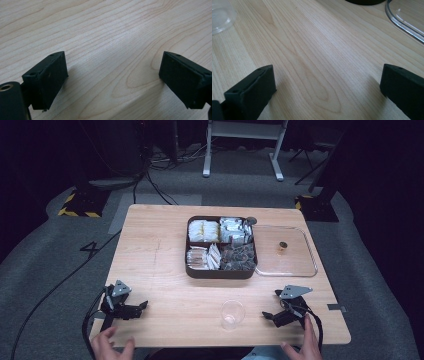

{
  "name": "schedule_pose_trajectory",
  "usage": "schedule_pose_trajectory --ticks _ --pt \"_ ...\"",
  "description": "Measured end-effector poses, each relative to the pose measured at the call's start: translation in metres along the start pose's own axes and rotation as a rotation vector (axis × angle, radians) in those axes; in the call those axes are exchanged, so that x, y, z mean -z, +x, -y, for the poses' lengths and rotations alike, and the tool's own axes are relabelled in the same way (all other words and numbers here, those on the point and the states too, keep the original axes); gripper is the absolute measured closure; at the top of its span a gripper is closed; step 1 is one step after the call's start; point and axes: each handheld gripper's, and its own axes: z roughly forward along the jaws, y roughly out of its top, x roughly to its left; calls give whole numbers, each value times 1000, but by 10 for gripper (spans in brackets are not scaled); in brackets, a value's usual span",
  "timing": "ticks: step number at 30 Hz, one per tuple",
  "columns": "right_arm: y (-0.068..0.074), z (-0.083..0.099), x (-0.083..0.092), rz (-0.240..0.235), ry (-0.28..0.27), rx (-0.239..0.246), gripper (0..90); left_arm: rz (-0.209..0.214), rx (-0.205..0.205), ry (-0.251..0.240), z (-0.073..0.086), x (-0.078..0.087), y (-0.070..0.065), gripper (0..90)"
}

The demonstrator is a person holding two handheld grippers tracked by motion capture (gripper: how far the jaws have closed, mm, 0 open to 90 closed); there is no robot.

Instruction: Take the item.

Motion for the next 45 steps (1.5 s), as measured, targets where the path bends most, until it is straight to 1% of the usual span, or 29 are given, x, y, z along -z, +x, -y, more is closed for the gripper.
schedule_pose_trajectory --ticks 10,13,15,17,19,20,21,22,25,26,27,28,29,31,32,34,36,37,38,39,40,41,43,44,45 --pt "0 0 0 -1 -1 -1 1 2 0 0 0 0 0 84" --pt "2 0 0 4 1 -10 2 -2 3 3 -2 -2 1 76" --pt "2 0 0 -7 1 3 4 13 -8 12 -3 -3 3 45" --pt "4 1 1 -27 1 18 4 16 -14 13 -3 -3 4 42" --pt "4 1 1 -31 0 27 4 25 -22 11 -4 -4 6 40" --pt "5 1 1 -37 0 32 4 36 -40 21 -4 -5 7 28" --pt "6 2 2 -37 1 31 4 57 -63 24 -8 -8 9 0" --pt "6 2 2 -37 1 33 4 61 -70 26 -8 -8 9 0" --pt "6 3 3 -38 1 34 4 60 -65 26 -8 -8 9 1" --pt "6 3 3 -39 0 35 5 48 -49 24 -8 -8 9 6" --pt "6 3 3 -40 0 35 5 17 -13 18 -8 -8 5 22" --pt "6 3 3 -40 0 35 5 17 -13 18 -8 -8 5 37" --pt "6 3 3 -39 0 34 5 -10 19 5 -7 -7 2 58" --pt "6 3 3 -39 0 34 5 -48 62 -20 -6 -4 1 136" --pt "6 3 3 -39 0 34 5 -55 67 -22 -5 -3 2 191" --pt "6 2 3 -37 0 31 5 -85 93 6 -6 1 1 230" --pt "7 2 2 -34 0 27 4 -136 78 20 -6 8 -3 255" --pt "7 2 2 -32 0 26 4 -156 79 4 -7 14 -5 268" --pt "7 2 2 -31 0 24 4 -156 79 4 -7 14 -5 282" --pt "7 2 2 -31 0 24 4 -160 84 -16 -9 19 -7 282" --pt "7 2 2 -31 0 24 4 -161 101 -32 -10 24 -10 300" --pt "7 2 2 -30 0 23 4 -164 110 -43 -11 27 -11 309" --pt "7 2 2 -27 1 21 5 -179 129 -64 -15 36 -17 310" --pt "7 2 2 -27 1 20 4 -179 134 -65 -17 40 -19 310" --pt "8 2 2 -27 1 18 4 -168 138 -59 -19 42 -22 319"
